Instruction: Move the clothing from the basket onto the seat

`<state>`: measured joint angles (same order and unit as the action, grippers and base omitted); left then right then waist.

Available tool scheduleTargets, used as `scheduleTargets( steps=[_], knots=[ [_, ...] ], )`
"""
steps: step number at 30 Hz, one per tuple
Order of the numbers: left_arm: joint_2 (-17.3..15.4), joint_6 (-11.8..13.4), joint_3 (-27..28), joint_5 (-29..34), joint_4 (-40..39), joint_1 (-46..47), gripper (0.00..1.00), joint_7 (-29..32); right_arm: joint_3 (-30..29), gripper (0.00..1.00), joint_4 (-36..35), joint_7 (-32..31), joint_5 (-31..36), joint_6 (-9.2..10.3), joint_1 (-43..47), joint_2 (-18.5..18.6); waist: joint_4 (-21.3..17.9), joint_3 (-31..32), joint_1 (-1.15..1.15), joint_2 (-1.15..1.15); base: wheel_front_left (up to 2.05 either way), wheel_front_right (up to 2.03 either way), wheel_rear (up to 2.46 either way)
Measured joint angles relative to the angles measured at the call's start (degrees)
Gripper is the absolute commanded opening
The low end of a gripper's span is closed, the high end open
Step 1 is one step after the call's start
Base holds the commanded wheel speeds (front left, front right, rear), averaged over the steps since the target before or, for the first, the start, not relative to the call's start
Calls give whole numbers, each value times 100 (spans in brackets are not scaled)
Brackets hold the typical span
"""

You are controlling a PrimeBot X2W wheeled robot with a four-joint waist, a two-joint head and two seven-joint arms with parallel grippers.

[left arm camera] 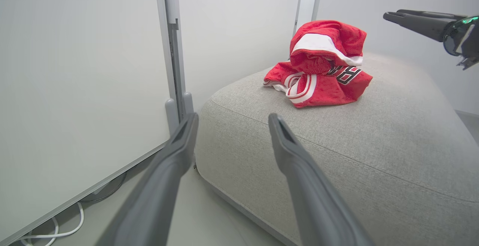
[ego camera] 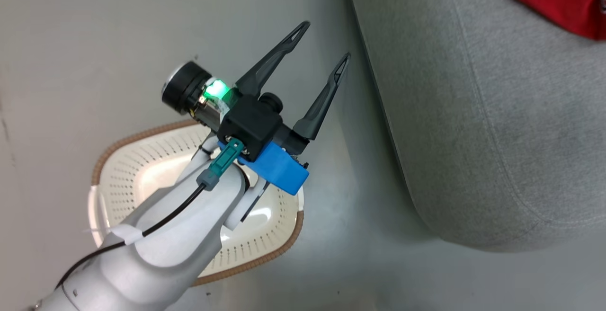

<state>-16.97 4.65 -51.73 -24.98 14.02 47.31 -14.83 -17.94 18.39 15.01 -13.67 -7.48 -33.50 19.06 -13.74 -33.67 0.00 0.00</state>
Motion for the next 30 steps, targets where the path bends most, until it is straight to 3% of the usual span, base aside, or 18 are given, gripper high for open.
scheduleTargets(
  steps=[13,30],
  knots=[
    [124,211,1506,134,-427,-1448,100,-18,809,100,-1168,1,214,-1,1190,-564,384,1291,-1,0,0,0,0],
    [514,-78,3675,639,-628,-3263,100,-23,1746,100,-1566,1,274,0,2203,-1103,1037,2534,-2,0,0,0,0]
  ],
)
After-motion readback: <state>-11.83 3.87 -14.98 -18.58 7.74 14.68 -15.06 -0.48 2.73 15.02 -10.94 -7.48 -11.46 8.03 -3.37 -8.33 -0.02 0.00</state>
